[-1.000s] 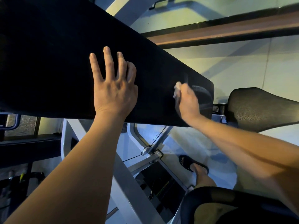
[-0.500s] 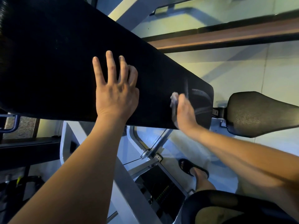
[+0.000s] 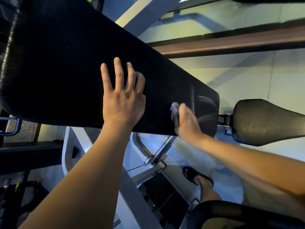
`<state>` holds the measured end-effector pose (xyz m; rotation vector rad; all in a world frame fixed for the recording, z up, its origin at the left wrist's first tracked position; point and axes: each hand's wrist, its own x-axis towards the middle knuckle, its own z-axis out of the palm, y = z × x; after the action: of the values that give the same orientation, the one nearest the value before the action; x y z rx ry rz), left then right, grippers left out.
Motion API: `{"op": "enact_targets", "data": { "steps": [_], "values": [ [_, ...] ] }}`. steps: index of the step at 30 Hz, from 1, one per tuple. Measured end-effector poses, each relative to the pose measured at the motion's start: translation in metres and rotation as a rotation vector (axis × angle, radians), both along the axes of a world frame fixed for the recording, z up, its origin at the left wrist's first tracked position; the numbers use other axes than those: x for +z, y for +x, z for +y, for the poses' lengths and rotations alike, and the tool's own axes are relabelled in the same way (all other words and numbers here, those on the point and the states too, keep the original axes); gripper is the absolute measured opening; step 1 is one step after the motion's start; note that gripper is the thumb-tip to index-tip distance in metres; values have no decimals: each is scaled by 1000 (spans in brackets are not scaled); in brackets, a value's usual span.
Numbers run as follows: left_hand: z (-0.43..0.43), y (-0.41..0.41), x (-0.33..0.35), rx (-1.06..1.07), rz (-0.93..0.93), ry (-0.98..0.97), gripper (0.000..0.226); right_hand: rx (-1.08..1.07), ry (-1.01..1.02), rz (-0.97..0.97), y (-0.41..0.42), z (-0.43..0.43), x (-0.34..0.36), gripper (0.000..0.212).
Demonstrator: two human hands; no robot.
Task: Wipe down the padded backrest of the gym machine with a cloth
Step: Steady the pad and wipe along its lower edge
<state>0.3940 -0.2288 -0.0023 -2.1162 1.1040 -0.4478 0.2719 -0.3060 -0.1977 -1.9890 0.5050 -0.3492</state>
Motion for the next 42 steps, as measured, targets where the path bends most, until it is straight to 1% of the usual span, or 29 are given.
{"op": "enact_targets", "data": {
  "steps": [2,3,5,6,9,11,13,15,16,17,18,19,21,22,24,25,26,27,28,30,31,32,33,34,35,36,38,39,42],
  "values": [
    [0,0,0,-4,5,-11,57,103,-40,-41,-12,1,-6,31],
    [-1,0,0,-3,5,-12,57,86,-70,-67,-1,-11,-7,31],
    [-2,1,0,-1,8,-10,57,-29,-135,-74,37,-39,2,24],
    [-2,1,0,0,12,-10,57,-109,-137,-33,59,-55,7,24],
    [-1,0,0,6,10,-8,58,-339,17,65,107,-89,29,23],
    [-2,0,1,14,22,-1,59,-359,44,78,116,-89,36,19],
    [-2,1,1,19,31,6,61,-241,-14,11,94,-62,38,21],
    [-2,1,0,24,31,12,63,-24,-45,-103,47,-29,31,19],
    [-2,1,0,26,34,16,63,105,-87,-128,22,-19,24,16],
    [-2,1,0,25,38,16,63,197,-130,-121,8,-17,16,18],
    [-2,0,0,23,42,10,63,225,-169,-93,6,-23,7,20],
    [-3,0,0,21,44,4,63,181,-183,-46,13,-33,2,18],
    [-3,0,0,20,43,4,62,3,-126,22,38,-52,0,17],
    [-3,1,0,21,41,5,61,-103,-70,49,53,-65,0,17],
    [-3,1,-1,21,40,1,60,-299,83,171,79,-87,2,13],
    [-3,1,-2,22,40,-2,60,-382,170,223,89,-94,4,11],
    [-2,1,-3,25,39,-2,60,-429,224,232,96,-94,7,11],
    [-2,1,-3,27,36,1,61,-423,220,193,99,-87,14,12],
    [-2,1,-3,26,34,1,62,-367,188,106,97,-73,23,13],
    [-2,2,-2,21,34,-3,61,-109,36,-151,72,-38,39,10],
    [-3,1,-1,21,33,0,60,39,-73,-234,55,-29,39,10],
    [-3,0,0,23,33,7,59,165,-157,-271,42,-31,35,12],
    [-3,-1,0,28,31,11,59,243,-219,-254,37,-43,29,14],
    [-3,-1,0,32,27,13,59,253,-262,-194,39,-57,25,16],
    [-3,-2,0,33,23,13,59,200,-267,-126,46,-71,24,18],
    [-2,-3,0,30,20,11,59,105,-218,-65,55,-85,24,17],
    [2,-4,1,13,19,-16,57,-128,-38,-2,77,-107,26,13],
    [4,-5,0,3,21,-40,55,-180,31,0,87,-111,28,11],
    [23,-17,-6,-60,46,-152,43,-78,97,-53,101,-89,44,3]
  ]
}}
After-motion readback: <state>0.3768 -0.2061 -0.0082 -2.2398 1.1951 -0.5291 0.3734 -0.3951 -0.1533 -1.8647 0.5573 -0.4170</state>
